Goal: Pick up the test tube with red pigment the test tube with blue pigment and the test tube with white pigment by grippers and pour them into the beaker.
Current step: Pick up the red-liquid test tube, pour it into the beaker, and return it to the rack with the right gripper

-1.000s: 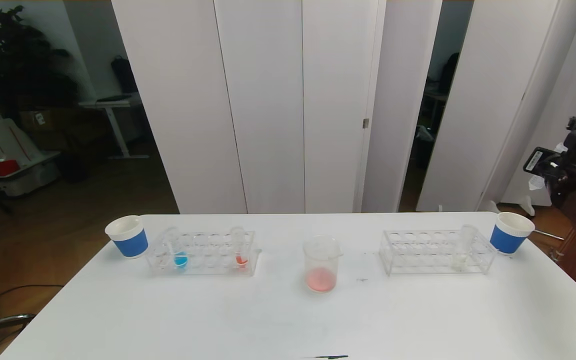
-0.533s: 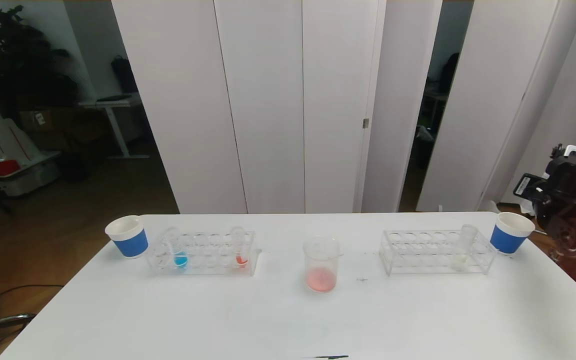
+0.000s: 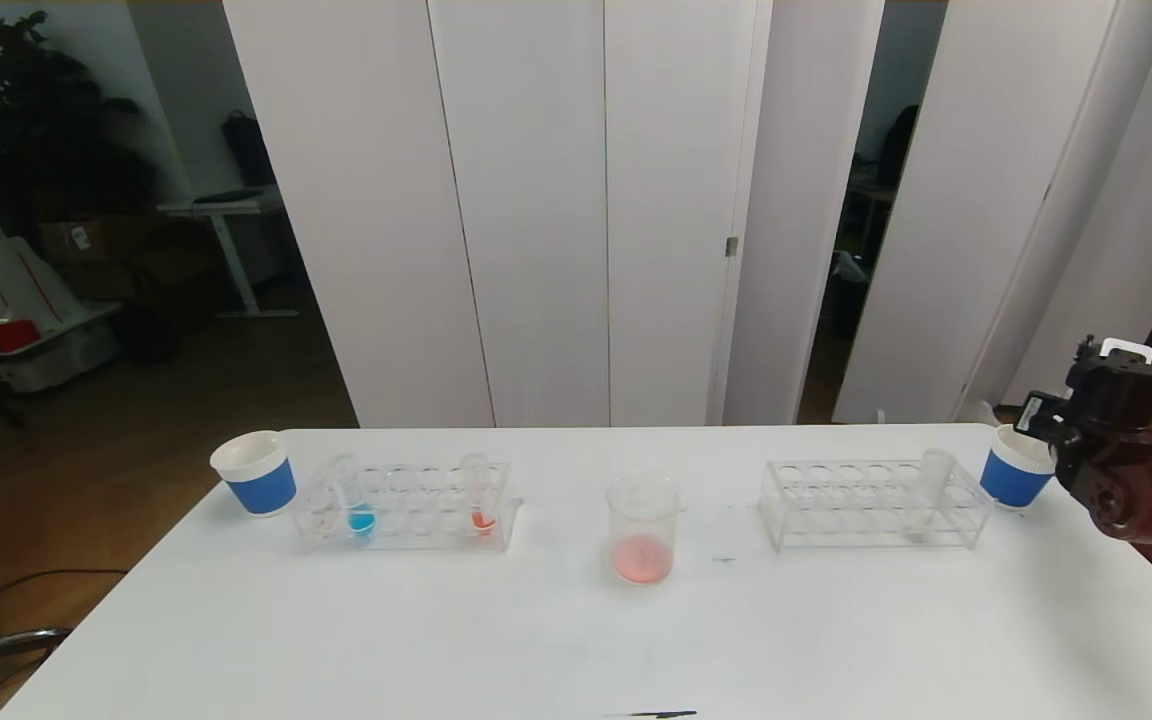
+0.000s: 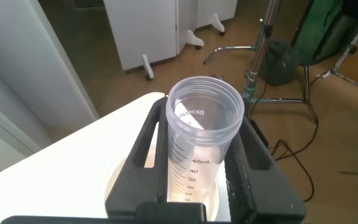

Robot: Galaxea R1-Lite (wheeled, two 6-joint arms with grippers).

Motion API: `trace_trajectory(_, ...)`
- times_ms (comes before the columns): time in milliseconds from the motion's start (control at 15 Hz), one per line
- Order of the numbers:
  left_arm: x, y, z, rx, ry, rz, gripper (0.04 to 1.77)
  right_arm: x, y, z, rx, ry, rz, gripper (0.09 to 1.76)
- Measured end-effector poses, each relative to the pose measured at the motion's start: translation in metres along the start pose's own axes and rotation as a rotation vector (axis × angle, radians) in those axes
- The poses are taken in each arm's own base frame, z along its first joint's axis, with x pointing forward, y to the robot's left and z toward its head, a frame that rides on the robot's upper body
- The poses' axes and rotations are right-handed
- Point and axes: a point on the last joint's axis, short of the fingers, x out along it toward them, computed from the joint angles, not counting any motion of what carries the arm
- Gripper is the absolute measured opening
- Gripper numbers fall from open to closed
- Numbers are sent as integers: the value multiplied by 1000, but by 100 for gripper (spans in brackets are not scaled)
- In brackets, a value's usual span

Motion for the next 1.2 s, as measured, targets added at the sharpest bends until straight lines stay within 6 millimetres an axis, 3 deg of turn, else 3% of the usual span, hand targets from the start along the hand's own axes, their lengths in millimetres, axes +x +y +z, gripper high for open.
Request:
trace_trajectory(667, 0, 0, 0, 0, 0, 0, 174, 2, 5, -11, -10, 22, 9, 61)
trace_trajectory(733, 0, 0, 0, 0, 0, 0, 174, 2, 5, -11, -10, 22, 10, 78)
trace_trajectory(867, 0, 0, 0, 0, 0, 0, 174, 1, 5, -11, -10, 21, 11, 144)
trace_trajectory(933, 0, 0, 0, 0, 0, 0, 174, 1, 5, -10, -11, 21, 11, 167)
trace_trajectory(1000, 0, 0, 0, 0, 0, 0, 174, 1, 5, -10, -11, 20, 11, 175)
trace_trajectory(1200, 0, 0, 0, 0, 0, 0, 174, -1, 6, -4, -9, 9, 16, 175)
